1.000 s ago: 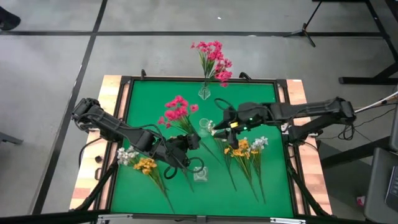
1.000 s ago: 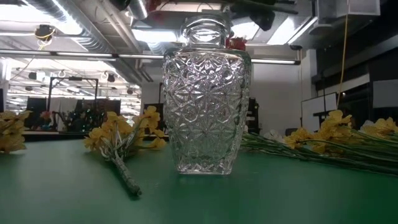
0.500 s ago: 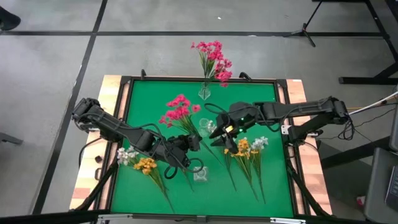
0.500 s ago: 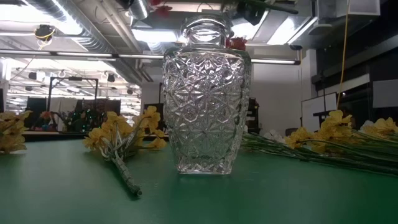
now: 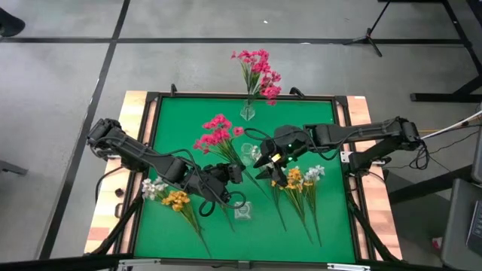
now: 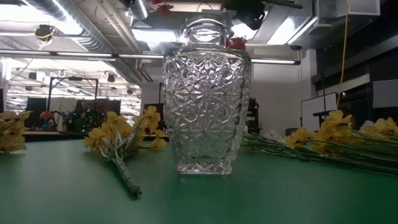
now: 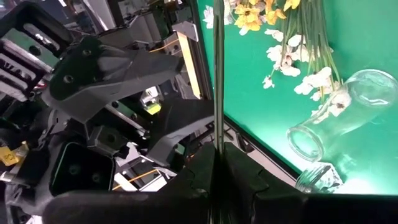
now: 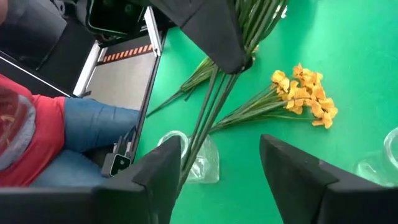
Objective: Sort flowers into vase by color
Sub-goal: Put the pink flowers into the top transparent vase
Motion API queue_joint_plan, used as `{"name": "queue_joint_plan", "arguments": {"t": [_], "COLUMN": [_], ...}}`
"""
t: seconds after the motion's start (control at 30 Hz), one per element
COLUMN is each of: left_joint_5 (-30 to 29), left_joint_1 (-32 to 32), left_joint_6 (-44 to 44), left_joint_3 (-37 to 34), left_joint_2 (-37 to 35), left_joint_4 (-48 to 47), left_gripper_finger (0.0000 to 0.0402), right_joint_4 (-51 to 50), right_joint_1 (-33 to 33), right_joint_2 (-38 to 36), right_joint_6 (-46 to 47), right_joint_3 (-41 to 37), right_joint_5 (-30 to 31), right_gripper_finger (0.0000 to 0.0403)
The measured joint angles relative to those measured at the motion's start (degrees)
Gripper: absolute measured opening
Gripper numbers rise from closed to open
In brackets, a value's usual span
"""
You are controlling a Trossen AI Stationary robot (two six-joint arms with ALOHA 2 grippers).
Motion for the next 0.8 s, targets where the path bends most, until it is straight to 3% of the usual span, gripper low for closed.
{"name": "queue_joint_plan", "arguments": {"t": [0.27,0.8], "left_joint_5": [1.0,3.9], "left_joint_1": [0.7,1.3], "left_joint_6": [0.0,0.0], "left_joint_3": [0.0,0.0], "left_joint_2": [0.0,0.1], "left_joint_4": [0.4,1.1], "left_gripper_finger": [0.0018,0.0018], "right_joint_4": [1.8,2.4], "right_joint_1": [0.0,0.0], "right_joint_2": [1.6,3.5], "right_joint_6": [0.3,0.4], "right_joint_3": [0.0,0.0], "right_joint_5": [0.0,3.4], "right_gripper_finger": [0.0236,0.0197]}}
